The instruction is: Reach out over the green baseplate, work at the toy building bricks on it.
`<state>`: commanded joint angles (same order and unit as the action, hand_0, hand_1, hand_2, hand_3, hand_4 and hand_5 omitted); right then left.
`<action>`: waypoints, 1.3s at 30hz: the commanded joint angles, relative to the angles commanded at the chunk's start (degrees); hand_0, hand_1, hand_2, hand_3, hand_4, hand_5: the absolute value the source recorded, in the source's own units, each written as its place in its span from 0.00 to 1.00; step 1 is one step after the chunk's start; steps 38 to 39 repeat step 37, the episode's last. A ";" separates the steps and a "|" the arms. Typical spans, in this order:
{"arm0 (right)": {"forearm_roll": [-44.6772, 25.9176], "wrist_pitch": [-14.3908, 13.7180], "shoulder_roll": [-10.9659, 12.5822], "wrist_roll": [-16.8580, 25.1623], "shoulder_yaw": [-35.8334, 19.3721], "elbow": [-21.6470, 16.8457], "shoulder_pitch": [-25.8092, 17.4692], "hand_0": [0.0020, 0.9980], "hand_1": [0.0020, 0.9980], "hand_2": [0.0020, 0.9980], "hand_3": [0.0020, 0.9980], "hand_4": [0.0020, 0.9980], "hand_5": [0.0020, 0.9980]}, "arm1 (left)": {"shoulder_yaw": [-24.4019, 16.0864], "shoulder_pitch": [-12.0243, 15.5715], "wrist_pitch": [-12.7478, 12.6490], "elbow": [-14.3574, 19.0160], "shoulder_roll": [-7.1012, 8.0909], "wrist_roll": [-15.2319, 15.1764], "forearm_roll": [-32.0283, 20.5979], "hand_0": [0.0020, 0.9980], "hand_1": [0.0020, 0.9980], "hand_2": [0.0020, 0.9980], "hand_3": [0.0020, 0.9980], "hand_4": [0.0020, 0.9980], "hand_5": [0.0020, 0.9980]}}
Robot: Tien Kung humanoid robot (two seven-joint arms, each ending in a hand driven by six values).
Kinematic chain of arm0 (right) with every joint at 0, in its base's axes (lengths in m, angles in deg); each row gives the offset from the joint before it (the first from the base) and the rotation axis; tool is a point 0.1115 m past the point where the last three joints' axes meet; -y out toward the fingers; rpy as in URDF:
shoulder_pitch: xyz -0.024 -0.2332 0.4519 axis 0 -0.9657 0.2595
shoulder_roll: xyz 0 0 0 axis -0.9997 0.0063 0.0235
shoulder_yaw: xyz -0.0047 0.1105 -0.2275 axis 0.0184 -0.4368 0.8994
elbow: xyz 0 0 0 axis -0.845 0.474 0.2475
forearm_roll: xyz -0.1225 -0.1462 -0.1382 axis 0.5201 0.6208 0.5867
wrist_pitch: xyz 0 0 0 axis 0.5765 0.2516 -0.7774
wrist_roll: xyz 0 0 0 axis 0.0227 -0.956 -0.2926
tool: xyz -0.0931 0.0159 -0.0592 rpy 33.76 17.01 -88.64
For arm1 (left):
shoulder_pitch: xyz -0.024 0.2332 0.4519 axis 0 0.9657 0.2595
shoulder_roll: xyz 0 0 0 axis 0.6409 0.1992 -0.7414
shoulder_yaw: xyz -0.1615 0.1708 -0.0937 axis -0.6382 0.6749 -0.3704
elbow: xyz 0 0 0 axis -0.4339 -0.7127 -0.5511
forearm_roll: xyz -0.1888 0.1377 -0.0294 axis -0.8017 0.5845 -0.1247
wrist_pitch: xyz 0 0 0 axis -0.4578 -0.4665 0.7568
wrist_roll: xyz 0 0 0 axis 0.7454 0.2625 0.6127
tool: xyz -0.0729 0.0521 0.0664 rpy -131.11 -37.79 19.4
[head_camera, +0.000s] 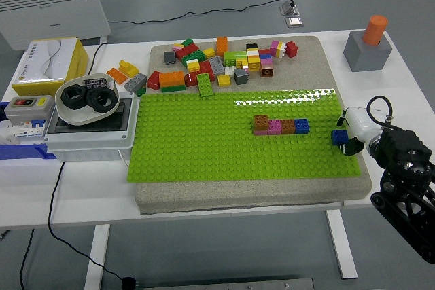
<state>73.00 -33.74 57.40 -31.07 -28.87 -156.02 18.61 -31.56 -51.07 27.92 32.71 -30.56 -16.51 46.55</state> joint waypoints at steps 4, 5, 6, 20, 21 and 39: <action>-0.16 -0.03 0.07 0.03 0.11 0.14 -0.12 0.87 0.84 0.83 0.61 0.73 0.11 | -0.14 -0.02 0.05 0.03 -0.02 -0.18 0.00 0.77 0.71 0.63 0.48 0.62 0.32; -0.18 -0.05 0.08 0.05 0.12 0.15 -0.13 0.87 0.84 0.83 0.61 0.73 0.11 | -0.17 -0.02 0.06 0.03 -0.02 -0.21 0.00 0.77 0.71 0.63 0.48 0.62 0.32; -0.20 -0.08 0.10 0.06 0.12 0.16 -0.14 0.87 0.84 0.83 0.61 0.73 0.11 | -0.19 -0.02 0.08 0.03 -0.01 -0.25 0.00 0.77 0.71 0.63 0.48 0.62 0.32; -0.88 -0.71 0.23 0.47 -0.23 -0.05 -0.20 0.86 0.84 0.83 0.63 0.72 0.10 | -0.67 -0.03 0.22 0.06 0.12 -0.82 0.00 0.77 0.71 0.63 0.48 0.62 0.32; -1.01 -0.82 0.23 0.53 -0.25 -0.06 -0.21 0.86 0.84 0.83 0.63 0.72 0.10 | -0.68 -0.04 0.22 0.06 0.12 -0.84 0.00 0.77 0.71 0.63 0.48 0.62 0.32; -2.71 -1.67 0.49 1.13 -0.62 0.15 -1.04 0.85 0.83 0.83 0.64 0.71 0.10 | -0.41 -0.23 0.65 0.11 0.32 -1.34 0.00 0.77 0.71 0.62 0.48 0.63 0.32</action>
